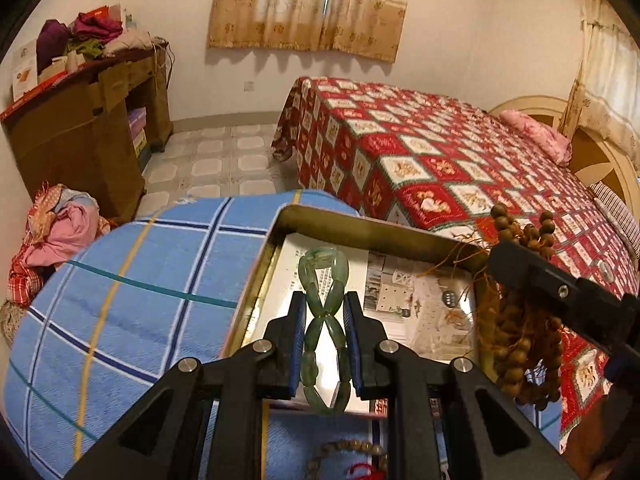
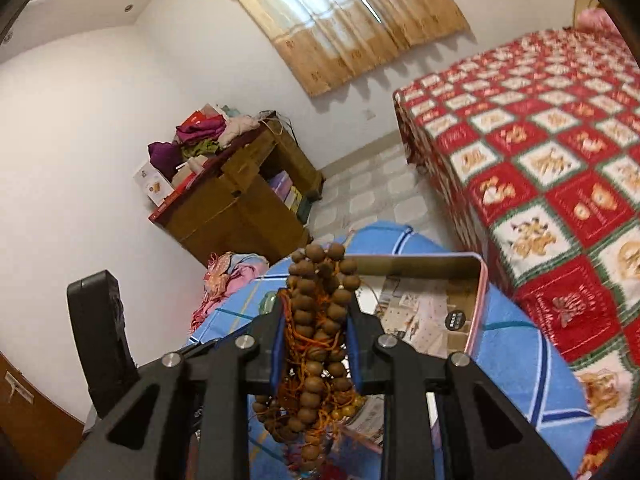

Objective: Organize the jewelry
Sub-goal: 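Carry the bangle and bead bracelet over the pink tin while both tools release them inside, then grasp the grey bead bracelet on the cloth with the right tool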

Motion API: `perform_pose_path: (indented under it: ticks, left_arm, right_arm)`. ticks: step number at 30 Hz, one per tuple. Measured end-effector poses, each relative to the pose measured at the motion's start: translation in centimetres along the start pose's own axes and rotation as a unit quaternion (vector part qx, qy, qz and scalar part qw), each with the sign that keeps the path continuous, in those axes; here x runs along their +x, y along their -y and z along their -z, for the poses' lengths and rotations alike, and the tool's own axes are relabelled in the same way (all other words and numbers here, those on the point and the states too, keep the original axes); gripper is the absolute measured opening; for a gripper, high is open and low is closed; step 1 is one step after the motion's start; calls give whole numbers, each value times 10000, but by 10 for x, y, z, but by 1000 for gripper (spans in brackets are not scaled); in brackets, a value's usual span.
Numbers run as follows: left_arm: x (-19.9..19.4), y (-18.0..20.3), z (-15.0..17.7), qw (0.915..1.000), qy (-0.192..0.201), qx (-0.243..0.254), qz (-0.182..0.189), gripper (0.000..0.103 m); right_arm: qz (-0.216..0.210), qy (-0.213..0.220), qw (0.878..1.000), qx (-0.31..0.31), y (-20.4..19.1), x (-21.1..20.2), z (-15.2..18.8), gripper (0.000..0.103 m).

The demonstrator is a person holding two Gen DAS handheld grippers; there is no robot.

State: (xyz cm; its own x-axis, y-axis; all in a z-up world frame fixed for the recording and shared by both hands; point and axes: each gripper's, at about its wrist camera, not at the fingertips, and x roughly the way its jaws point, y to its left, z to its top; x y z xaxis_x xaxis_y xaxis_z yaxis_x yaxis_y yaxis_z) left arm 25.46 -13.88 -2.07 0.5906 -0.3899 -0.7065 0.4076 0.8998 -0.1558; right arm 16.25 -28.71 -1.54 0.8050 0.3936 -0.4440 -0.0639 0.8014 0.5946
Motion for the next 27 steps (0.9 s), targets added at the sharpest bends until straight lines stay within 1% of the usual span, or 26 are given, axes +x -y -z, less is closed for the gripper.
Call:
perform_pose_path:
  ticks: [2, 4, 7, 9, 10, 11, 12, 14, 15, 16, 20, 21, 22, 23, 24, 26, 27]
  left_arm:
    - [8, 0, 0, 10000, -72, -20, 13, 19]
    - [16, 2, 0, 9999, -144, -32, 3, 19]
    - [26, 4, 0, 9997, -214, 5, -66, 19]
    - [33, 5, 0, 9996, -288, 14, -79, 19]
    - [35, 6, 0, 9995, -311, 29, -79, 19]
    - [38, 7, 0, 9993, -339, 64, -131, 19]
    - [40, 8, 1, 9990, -366, 97, -227, 21]
    - [42, 8, 1, 9983, -487, 110, -287, 35]
    - [41, 7, 0, 9981, -560, 52, -267, 52]
    - [37, 5, -2, 9982, -557, -21, -240, 58]
    - [-1, -6, -14, 9994, -213, -248, -145, 60]
    - [-13, -9, -16, 9994, -118, -306, -126, 64]
    - [-28, -12, -17, 9993, -9, -350, -119, 68]
    - [-37, -14, -17, 9992, 71, -364, -132, 69]
    - [-50, -16, -14, 9990, 169, -369, -167, 69]
    - [-71, -22, -2, 9987, 275, -373, -217, 70]
    - [-82, -25, 8, 9984, 318, -391, -251, 70]
  right_arm:
    - [-123, -72, 9998, 152, 9, 5, 0, 28]
    - [-119, -100, 9996, 222, 13, 6, 0, 28]
    - [135, -218, 9995, 179, 17, 14, -1, 28]
    - [245, -332, 9990, 189, 21, 22, -1, 32]
    - [383, -415, 9981, 236, 23, 25, -1, 37]
    - [435, -482, 9975, 271, 25, 27, 0, 53]
    - [464, -514, 9971, 313, 26, 28, 0, 61]
    - [444, -416, 9977, 287, 22, 21, -1, 69]
    - [460, -364, 9979, 273, 20, 17, -3, 69]
    - [478, -270, 9981, 261, 18, 10, -6, 69]
    - [396, 448, 9982, 57, -6, -37, -16, 69]
    - [387, 573, 9976, -1, -13, -49, -17, 69]
    - [379, 662, 9971, -48, -18, -58, -16, 69]
    - [390, 756, 9963, -98, -25, -71, -12, 69]
    - [435, 792, 9958, -115, -28, -75, -9, 69]
    - [692, 806, 9943, -130, -35, -88, 9, 69]
    - [741, 770, 9942, -103, -35, -91, 19, 69]
